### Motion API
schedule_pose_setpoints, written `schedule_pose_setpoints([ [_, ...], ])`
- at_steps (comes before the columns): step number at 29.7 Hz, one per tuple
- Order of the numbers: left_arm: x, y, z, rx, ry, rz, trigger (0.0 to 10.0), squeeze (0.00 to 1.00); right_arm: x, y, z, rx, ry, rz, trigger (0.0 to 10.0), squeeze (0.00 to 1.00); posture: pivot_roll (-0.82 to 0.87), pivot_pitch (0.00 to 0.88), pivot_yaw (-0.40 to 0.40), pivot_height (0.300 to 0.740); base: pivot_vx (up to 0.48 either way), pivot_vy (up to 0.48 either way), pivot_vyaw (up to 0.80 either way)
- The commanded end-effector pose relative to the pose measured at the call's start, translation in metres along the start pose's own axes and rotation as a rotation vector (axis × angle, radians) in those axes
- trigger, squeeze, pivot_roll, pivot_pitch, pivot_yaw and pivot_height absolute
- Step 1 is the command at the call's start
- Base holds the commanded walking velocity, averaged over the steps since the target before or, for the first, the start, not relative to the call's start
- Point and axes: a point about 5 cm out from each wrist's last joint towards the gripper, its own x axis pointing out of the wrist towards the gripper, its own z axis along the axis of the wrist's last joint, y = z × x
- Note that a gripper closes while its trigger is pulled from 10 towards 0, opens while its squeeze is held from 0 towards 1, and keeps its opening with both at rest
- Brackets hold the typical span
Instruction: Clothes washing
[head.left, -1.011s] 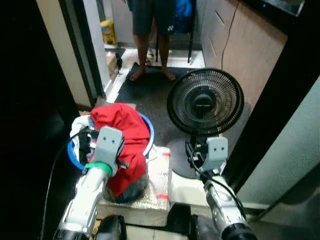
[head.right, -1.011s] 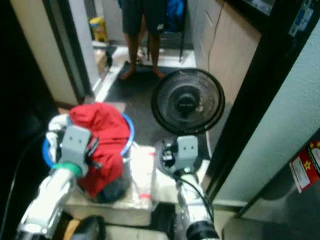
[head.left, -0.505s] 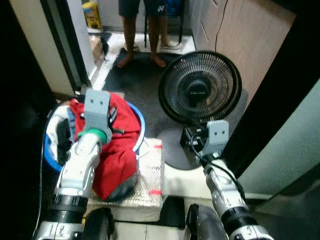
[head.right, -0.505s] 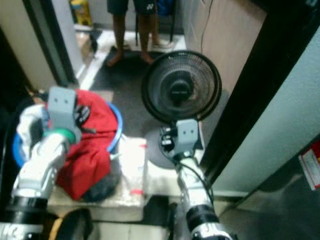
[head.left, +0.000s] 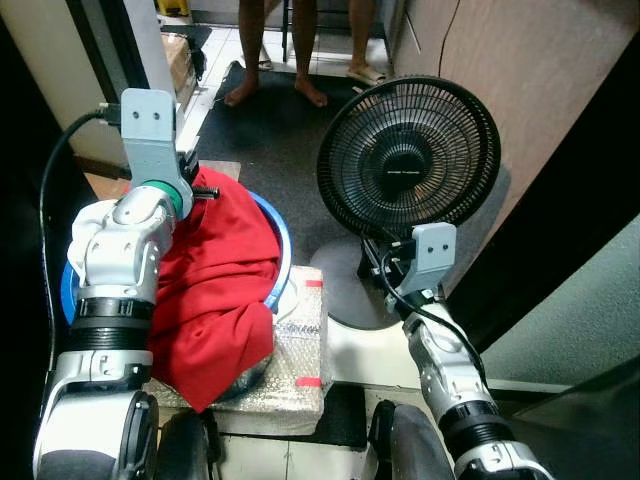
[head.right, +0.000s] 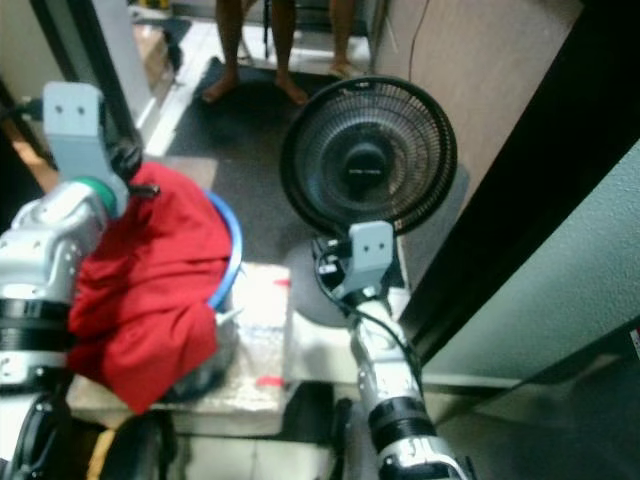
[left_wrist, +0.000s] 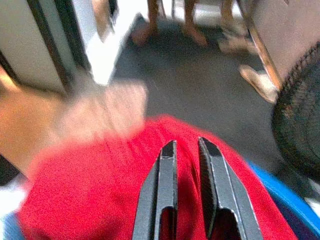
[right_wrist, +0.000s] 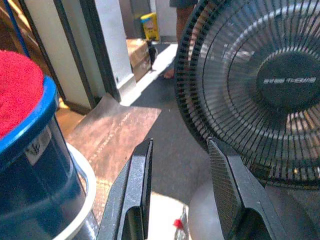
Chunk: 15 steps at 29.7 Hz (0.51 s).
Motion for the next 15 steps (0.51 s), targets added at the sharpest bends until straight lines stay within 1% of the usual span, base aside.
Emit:
schedule_pose_setpoints([
  [1,-0.002,-0.003,-0.018,-0.061,0.101,-0.050,10.0,0.00,-0.007,0.000,-0.007,0.019,0.022,-0.006,10.0,0.00,0.08,0.218,-0.025,0.510,0.000,0.000,0.00],
  [2,-0.009,-0.002,-0.033,-0.050,0.161,-0.081,10.0,0.00,-0.010,-0.001,-0.008,0.019,0.024,-0.009,10.0,0.00,0.06,0.217,-0.015,0.510,0.000,0.000,0.00],
  [3,-0.009,-0.002,-0.033,-0.050,0.161,-0.081,10.0,0.00,-0.010,-0.001,-0.008,0.019,0.024,-0.009,10.0,0.00,0.06,0.217,-0.015,0.510,0.000,0.000,0.00],
  [4,-0.023,-0.002,-0.058,-0.043,0.249,-0.113,10.0,0.00,-0.015,-0.002,-0.010,0.018,0.031,-0.017,10.0,0.00,0.06,0.217,-0.012,0.510,0.000,0.000,0.00],
  [5,-0.023,-0.002,-0.058,-0.043,0.249,-0.113,10.0,0.00,-0.015,-0.002,-0.010,0.018,0.031,-0.017,10.0,0.00,0.06,0.217,-0.012,0.510,0.000,0.000,0.00],
  [6,-0.029,-0.002,-0.066,-0.048,0.275,-0.116,10.0,0.00,-0.017,-0.003,-0.011,0.018,0.034,-0.021,10.0,0.00,0.06,0.215,-0.010,0.510,0.000,0.000,0.00],
  [7,-0.035,-0.003,-0.070,-0.082,0.292,-0.116,10.0,0.00,-0.020,-0.004,-0.012,0.018,0.040,-0.024,10.0,0.00,0.06,0.215,-0.010,0.510,0.000,0.000,0.00],
  [8,-0.040,-0.007,-0.070,-0.124,0.285,-0.122,10.0,0.12,-0.023,-0.005,-0.014,0.019,0.047,-0.027,10.0,0.00,0.06,0.213,-0.011,0.510,0.000,0.000,0.00],
  [9,-0.043,-0.010,-0.068,-0.151,0.275,-0.127,10.0,0.12,-0.025,-0.005,-0.014,0.020,0.052,-0.028,10.0,0.00,0.06,0.213,-0.011,0.510,0.000,0.000,0.00],
  [11,-0.043,-0.010,-0.068,-0.151,0.275,-0.127,10.0,0.12,-0.025,-0.005,-0.014,0.020,0.052,-0.028,10.0,0.00,0.06,0.213,-0.011,0.510,0.000,0.000,0.00],
  [12,-0.044,-0.012,-0.067,-0.168,0.270,-0.130,10.0,0.87,-0.026,-0.005,-0.015,0.021,0.055,-0.029,10.0,0.00,0.06,0.213,-0.011,0.510,0.000,0.000,0.00],
  [13,-0.044,-0.012,-0.067,-0.168,0.270,-0.130,10.0,0.87,-0.026,-0.005,-0.015,0.021,0.055,-0.029,10.0,0.00,0.06,0.213,-0.011,0.510,0.000,0.000,0.00],
  [14,-0.047,-0.016,-0.060,-0.167,0.239,-0.138,10.0,0.87,-0.028,-0.005,-0.016,0.022,0.059,-0.026,10.0,0.00,0.07,0.213,-0.016,0.510,0.000,0.000,0.00],
  [15,-0.047,-0.016,-0.060,-0.167,0.239,-0.138,10.0,0.87,-0.028,-0.005,-0.016,0.022,0.059,-0.026,10.0,0.00,0.07,0.213,-0.016,0.510,0.000,0.000,0.00],
])
